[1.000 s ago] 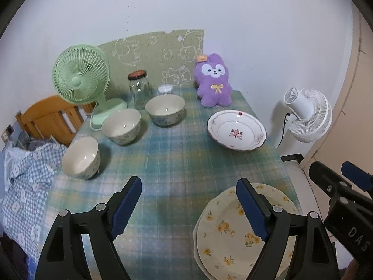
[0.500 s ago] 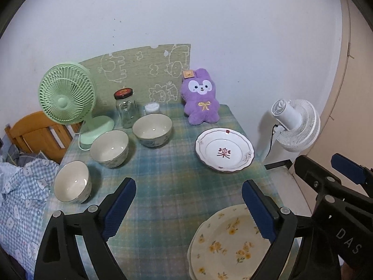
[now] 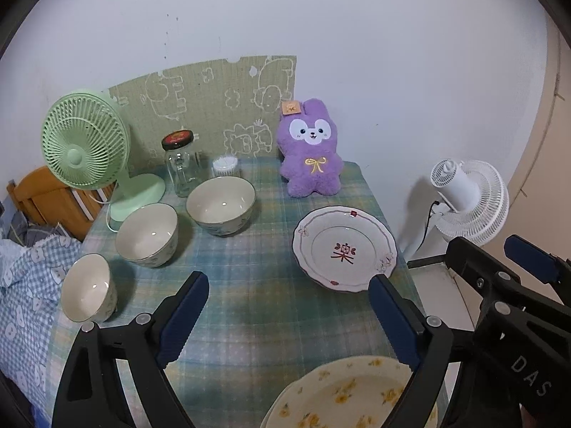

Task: Organize plates and bowls
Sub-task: 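Move both open grippers to the rim of the red-trimmed white plate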

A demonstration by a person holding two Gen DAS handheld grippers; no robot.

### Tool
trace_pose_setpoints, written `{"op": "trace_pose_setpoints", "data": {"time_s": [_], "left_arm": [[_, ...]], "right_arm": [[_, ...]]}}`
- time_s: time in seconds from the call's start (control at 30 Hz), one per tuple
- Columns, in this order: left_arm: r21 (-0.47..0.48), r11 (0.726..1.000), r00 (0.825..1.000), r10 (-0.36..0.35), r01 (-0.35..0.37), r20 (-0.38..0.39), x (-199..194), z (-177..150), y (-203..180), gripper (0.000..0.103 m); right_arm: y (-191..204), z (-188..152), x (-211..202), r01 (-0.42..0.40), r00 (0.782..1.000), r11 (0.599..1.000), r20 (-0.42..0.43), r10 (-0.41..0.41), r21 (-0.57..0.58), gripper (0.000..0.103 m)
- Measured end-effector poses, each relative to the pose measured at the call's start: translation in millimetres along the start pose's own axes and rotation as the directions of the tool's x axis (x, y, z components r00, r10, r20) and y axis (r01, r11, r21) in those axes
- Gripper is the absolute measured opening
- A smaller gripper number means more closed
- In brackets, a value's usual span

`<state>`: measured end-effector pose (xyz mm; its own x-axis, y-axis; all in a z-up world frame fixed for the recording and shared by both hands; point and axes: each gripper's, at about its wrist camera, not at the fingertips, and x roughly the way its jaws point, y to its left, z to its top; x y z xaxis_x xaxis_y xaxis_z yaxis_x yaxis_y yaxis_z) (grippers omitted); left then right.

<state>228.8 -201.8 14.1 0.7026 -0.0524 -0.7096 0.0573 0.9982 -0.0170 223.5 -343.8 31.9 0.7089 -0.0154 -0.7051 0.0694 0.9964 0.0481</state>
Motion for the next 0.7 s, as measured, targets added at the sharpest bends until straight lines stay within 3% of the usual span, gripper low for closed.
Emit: {"op": "trace_pose_setpoints", "data": {"time_s": [0.7], "left_arm": [[-0.016,0.998,0.997,0.056,-0.057,-0.057,102.2,17.8,-29.9,0.087]], "right_arm": [[-31.8,17.9,114.3,-0.039,0.997,0.999,-0.073,0.039,-0.002,0.074]]}}
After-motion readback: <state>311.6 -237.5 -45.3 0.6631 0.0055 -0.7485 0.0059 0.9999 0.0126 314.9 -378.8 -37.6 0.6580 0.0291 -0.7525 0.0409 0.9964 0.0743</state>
